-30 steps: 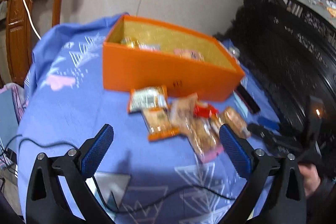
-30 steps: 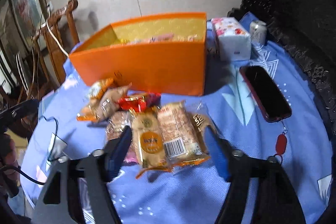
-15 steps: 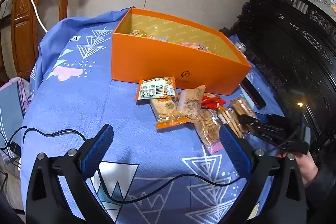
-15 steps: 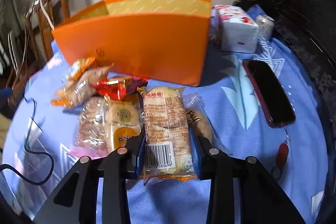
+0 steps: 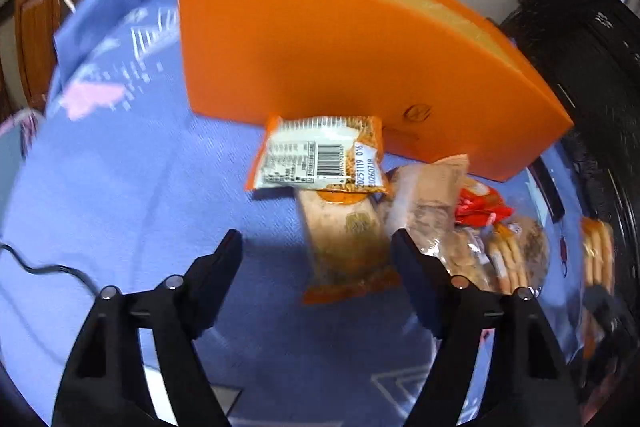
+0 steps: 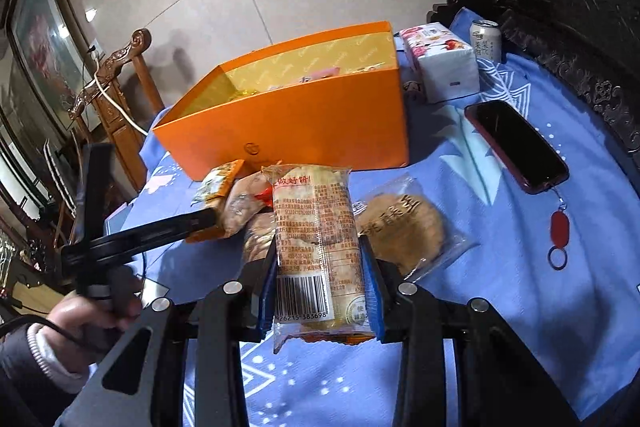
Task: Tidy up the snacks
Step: 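Grasp the long biscuit pack with the right tool while the left grasps the round cake pack, then drop the long biscuit pack and round cake pack into the orange box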
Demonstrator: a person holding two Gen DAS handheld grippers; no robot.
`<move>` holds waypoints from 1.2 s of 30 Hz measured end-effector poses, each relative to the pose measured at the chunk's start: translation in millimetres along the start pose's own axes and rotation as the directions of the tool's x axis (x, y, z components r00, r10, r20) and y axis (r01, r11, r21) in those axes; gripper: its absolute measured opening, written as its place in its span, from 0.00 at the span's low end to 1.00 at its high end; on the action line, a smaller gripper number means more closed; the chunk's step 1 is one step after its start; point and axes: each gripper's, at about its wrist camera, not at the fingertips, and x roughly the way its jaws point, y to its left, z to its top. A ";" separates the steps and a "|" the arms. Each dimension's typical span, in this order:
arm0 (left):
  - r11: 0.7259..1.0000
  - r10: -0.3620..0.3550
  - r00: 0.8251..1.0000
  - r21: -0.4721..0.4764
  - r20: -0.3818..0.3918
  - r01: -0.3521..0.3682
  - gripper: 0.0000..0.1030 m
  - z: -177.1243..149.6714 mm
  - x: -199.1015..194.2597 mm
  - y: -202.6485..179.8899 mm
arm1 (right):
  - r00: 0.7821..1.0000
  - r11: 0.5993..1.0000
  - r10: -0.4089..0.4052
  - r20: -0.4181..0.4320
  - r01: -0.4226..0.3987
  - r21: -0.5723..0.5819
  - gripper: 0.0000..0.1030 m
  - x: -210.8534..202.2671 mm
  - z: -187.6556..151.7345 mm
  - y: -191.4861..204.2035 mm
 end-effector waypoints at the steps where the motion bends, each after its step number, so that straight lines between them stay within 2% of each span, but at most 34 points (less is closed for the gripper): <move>1: 1.000 0.008 1.000 -0.010 -0.006 -0.008 0.67 0.8 3.9 0.9 | 1.000 1.000 0.001 0.001 -0.001 -0.010 0.35 0.0 -0.4 3.3; 3: 1.000 0.014 1.000 -0.023 -0.011 -0.015 0.65 2.3 9.4 2.6 | 1.000 1.000 0.006 0.001 -0.006 -0.024 0.35 0.4 -0.5 8.0; 7: 1.000 0.024 1.000 0.014 0.000 -0.024 0.65 3.9 11.9 -1.5 | 1.000 0.998 0.024 -0.008 -0.024 -0.054 0.35 7.2 0.4 17.8; 10: 0.999 0.027 1.000 0.047 -0.005 -0.027 0.70 5.0 14.7 -6.5 | 0.999 0.998 0.040 -0.022 -0.041 -0.057 0.35 13.9 1.2 21.4; 13: 0.997 0.046 0.999 0.058 -0.011 -0.045 0.70 6.4 17.3 -10.8 | 0.999 0.997 0.034 -0.020 -0.036 -0.065 0.35 17.7 3.0 24.5; 15: 0.994 0.078 0.997 0.081 -0.012 -0.076 0.46 6.6 18.4 -12.7 | 1.000 0.997 0.024 -0.011 -0.025 -0.068 0.35 18.5 5.9 24.4; 17: 0.989 0.098 0.995 0.116 -0.013 -0.096 0.34 2.5 17.1 -14.0 | 1.000 0.998 0.020 -0.005 -0.020 -0.067 0.35 19.7 9.9 23.6; 22: 0.993 0.050 0.998 0.108 -0.050 -0.044 0.34 -1.4 8.4 -6.4 | 1.000 0.995 0.017 -0.007 -0.018 -0.100 0.35 22.6 22.2 23.6; 27: 0.977 0.031 0.998 0.214 -0.052 -0.019 0.34 -6.8 -20.8 -14.6 | 0.998 0.993 0.052 -0.035 -0.056 -0.104 0.35 22.2 33.2 19.7; 31: 0.971 0.013 0.998 0.238 -0.067 0.003 0.34 -5.2 -45.4 -22.7 | 0.995 0.993 0.089 -0.045 -0.093 -0.080 0.35 18.7 44.9 15.4; 33: 0.967 -0.014 0.998 0.254 -0.055 0.027 0.34 -0.1 -64.0 -34.3 | 0.994 0.991 0.107 -0.027 -0.109 -0.072 0.35 12.7 52.7 15.6; 36: 0.951 -0.055 0.998 0.306 0.006 0.051 0.34 11.7 -92.2 -54.1 | 0.992 0.990 0.124 0.030 -0.122 -0.075 0.35 2.2 69.0 17.3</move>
